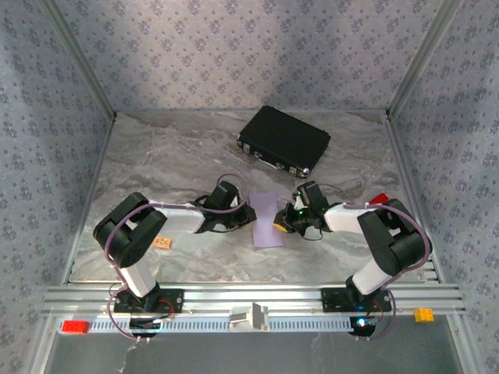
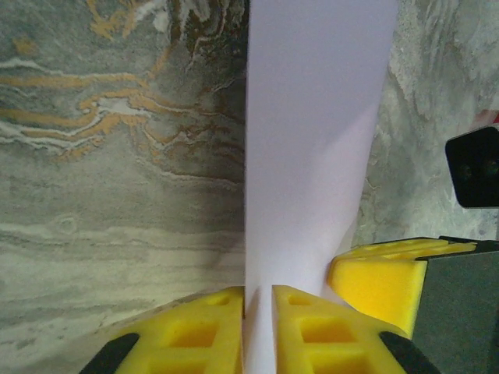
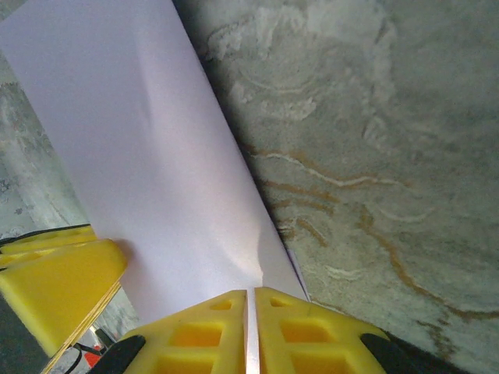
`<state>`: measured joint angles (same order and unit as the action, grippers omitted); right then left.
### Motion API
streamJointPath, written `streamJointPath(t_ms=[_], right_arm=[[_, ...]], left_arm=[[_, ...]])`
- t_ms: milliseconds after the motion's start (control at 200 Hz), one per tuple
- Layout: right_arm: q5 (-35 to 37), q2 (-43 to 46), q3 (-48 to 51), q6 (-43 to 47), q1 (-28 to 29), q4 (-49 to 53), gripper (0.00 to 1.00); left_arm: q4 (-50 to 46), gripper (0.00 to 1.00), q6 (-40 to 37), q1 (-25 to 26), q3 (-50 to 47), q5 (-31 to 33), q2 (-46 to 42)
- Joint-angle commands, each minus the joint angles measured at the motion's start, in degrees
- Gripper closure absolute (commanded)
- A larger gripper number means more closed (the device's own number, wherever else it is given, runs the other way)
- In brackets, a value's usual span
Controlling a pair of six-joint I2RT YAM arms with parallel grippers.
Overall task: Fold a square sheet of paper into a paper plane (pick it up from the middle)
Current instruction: Third fold the triangle at the center of the table.
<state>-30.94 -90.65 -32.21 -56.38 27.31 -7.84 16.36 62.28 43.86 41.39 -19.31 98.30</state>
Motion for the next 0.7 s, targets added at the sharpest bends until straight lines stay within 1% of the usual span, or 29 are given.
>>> streamJointPath(t_ms=[0,125,245,415,520,575,605,650,695], right_arm=[[2.74,-1.92,0.69,-0.75,0.69,2.51,0.86],[2.42,-0.58,1.26,-0.12,0.57,1.21,0.83],[2.56,2.74,1.25,2.83,0.68,1.36,0.77],[5.93,10.36,-0.80,10.44,1.10,8.99,0.69],[9.64,15.05,-1.69,15.52,1.95,13.23,0.67],[11.45,17.44,-1.65,18.97,3.06,14.13,0.61],[12.86,18.73,-1.51,19.98,4.04,14.44,0.55],[14.13,20.30,-1.52,24.84,5.64,14.82,0.47],[14.91,21.37,-1.44,28.69,7.51,14.69,0.44]], left_arm=[[1.38,0.87,0.89,-0.26,-0.87,-1.08,-0.30],[0.75,0.95,1.08,-0.26,-1.00,-0.81,-0.71],[0.26,0.97,1.08,-0.40,-1.12,-1.34,-1.29],[-0.21,0.96,1.26,-1.74,-2.01,-2.50,-3.51],[-0.74,0.96,0.54,-2.85,-2.10,-4.59,-4.86],[-1.36,0.95,0.32,-3.31,-2.14,-5.15,-5.65],[-1.51,0.95,0.28,-3.58,-2.29,-5.45,-6.07],[-1.64,0.94,0.23,-3.88,-2.43,-5.78,-6.54],[-1.83,0.94,0.32,-4.25,-2.49,-6.13,-6.95]])
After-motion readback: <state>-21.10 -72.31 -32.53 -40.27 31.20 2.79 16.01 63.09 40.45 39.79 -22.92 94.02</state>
